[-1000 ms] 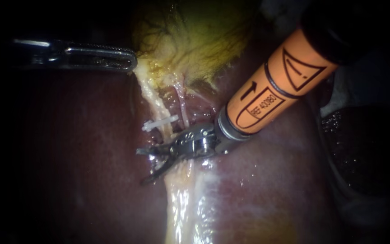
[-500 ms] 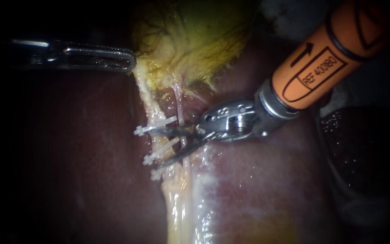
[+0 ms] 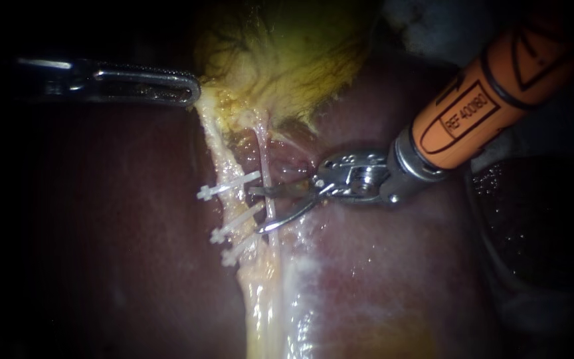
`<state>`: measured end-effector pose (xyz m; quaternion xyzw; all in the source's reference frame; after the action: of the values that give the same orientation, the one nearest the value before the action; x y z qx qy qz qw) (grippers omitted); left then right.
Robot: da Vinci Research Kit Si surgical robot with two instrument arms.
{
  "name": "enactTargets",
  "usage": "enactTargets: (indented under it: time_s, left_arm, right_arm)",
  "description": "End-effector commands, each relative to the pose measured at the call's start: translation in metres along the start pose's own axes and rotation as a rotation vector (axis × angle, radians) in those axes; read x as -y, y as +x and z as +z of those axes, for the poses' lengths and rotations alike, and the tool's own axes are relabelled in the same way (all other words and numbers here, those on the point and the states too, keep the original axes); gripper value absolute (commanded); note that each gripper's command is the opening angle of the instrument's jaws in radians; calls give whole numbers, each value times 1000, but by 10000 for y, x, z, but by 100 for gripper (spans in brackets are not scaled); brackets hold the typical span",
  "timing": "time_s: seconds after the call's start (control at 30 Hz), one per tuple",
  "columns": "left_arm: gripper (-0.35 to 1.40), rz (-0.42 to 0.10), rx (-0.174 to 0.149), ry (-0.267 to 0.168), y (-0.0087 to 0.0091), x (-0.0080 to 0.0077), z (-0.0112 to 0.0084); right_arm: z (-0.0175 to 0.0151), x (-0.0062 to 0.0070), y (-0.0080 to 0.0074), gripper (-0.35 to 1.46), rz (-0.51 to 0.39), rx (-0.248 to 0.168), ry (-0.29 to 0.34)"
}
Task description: Go to the cutting position left tube
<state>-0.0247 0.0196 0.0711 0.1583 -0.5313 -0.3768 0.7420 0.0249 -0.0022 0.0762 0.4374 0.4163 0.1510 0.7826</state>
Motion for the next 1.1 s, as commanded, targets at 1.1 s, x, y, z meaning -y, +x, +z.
enactTargets:
  time_s: [1.1]
  left_arm:
    - [-35, 0, 0, 0, 0, 0, 1]
  right_arm:
    - [6, -40, 11, 88, 206, -94, 233]
